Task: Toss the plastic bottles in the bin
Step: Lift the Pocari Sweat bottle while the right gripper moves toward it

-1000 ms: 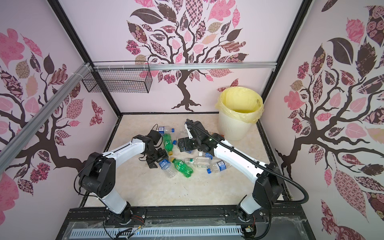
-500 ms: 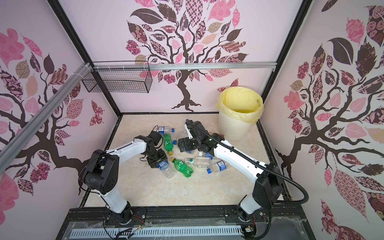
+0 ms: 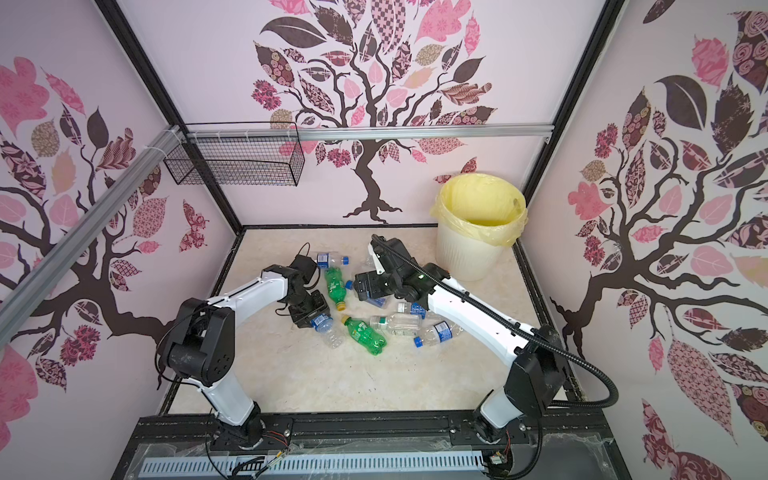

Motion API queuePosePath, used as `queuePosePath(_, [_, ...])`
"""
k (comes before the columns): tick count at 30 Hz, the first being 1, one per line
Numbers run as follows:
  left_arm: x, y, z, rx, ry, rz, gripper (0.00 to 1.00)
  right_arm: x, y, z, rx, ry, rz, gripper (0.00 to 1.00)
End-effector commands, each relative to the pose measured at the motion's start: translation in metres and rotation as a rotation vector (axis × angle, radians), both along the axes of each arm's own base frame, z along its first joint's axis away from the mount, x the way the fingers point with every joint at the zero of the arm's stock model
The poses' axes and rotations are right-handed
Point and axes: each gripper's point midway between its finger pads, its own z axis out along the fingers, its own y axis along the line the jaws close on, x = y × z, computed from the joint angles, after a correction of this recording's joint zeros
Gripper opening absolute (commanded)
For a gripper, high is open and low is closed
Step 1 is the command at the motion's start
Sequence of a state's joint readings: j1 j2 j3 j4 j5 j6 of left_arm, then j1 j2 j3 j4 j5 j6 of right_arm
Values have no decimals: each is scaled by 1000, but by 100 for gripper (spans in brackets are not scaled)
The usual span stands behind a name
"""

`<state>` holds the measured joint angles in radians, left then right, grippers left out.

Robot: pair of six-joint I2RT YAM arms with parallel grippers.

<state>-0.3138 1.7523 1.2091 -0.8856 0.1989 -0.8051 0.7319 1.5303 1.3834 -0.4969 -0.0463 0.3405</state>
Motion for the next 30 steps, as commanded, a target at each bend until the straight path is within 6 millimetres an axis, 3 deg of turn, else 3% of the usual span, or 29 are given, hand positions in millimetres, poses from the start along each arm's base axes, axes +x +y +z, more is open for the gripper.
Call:
queuePosePath(1, [10, 6, 14, 18, -47, -11, 54, 1, 6, 3, 11, 18, -1, 99])
queuePosePath(11, [18, 4, 31, -10, -99, 0, 51, 1, 7, 3, 23, 39, -9, 100])
queuePosePath(30, [11, 11, -21, 44, 36, -10, 54, 3, 10, 0, 47, 36, -17, 100])
